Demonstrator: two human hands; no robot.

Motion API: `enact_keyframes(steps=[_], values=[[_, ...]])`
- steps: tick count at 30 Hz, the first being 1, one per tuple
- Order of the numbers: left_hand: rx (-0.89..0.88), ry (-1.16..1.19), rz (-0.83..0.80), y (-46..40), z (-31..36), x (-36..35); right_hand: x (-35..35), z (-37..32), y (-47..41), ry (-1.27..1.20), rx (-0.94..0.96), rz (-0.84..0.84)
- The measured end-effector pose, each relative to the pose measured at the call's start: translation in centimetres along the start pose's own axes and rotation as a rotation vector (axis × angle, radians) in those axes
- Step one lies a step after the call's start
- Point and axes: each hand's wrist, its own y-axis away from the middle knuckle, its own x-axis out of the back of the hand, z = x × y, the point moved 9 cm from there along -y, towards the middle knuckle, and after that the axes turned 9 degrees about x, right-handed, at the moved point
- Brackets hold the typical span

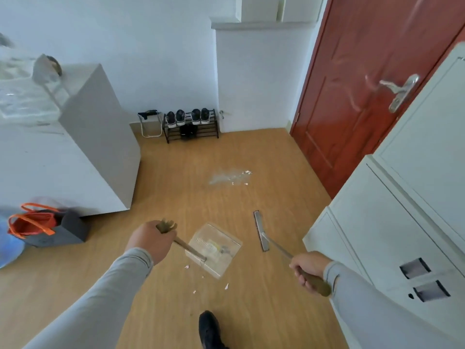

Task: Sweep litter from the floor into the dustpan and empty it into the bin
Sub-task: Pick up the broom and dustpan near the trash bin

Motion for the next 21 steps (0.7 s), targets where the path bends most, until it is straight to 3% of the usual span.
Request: enact_keyframes(steps=[10, 21], values=[[-0.037, 0.034, -0.022, -14.6, 7.6, 2.8, 2.2, -15.3, -6.6, -0.012, -0.012, 0.082], [0.045, -0.021, 0.015, -28.8, 18.6, 0.9, 11.5, -28.4, -20.7, -0.109, -0.018, 0.067]])
